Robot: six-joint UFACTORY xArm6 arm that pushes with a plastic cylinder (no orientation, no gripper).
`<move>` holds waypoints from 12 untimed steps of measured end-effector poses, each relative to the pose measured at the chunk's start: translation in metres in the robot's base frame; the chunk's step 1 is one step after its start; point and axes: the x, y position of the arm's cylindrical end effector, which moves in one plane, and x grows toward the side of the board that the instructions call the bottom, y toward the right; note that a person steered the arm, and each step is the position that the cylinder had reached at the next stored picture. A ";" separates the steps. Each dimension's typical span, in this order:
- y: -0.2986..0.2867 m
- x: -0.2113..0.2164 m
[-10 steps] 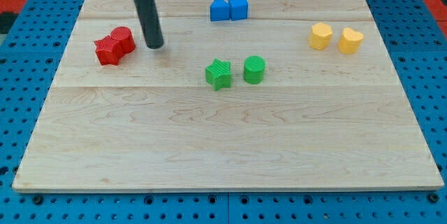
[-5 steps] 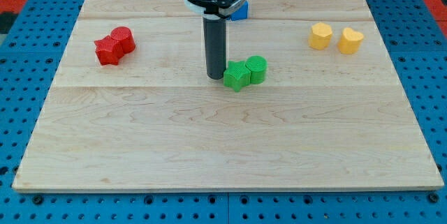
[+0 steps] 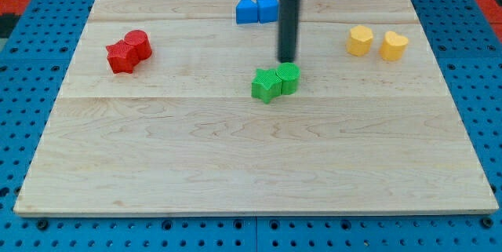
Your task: Move the green star parallel to the bottom of the red star
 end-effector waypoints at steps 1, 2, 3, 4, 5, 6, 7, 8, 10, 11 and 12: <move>0.029 0.015; 0.027 0.048; -0.015 0.034; -0.015 0.013; -0.024 0.013; -0.069 0.014; -0.096 0.045; -0.119 0.076; -0.064 0.107; -0.093 0.113; -0.202 0.085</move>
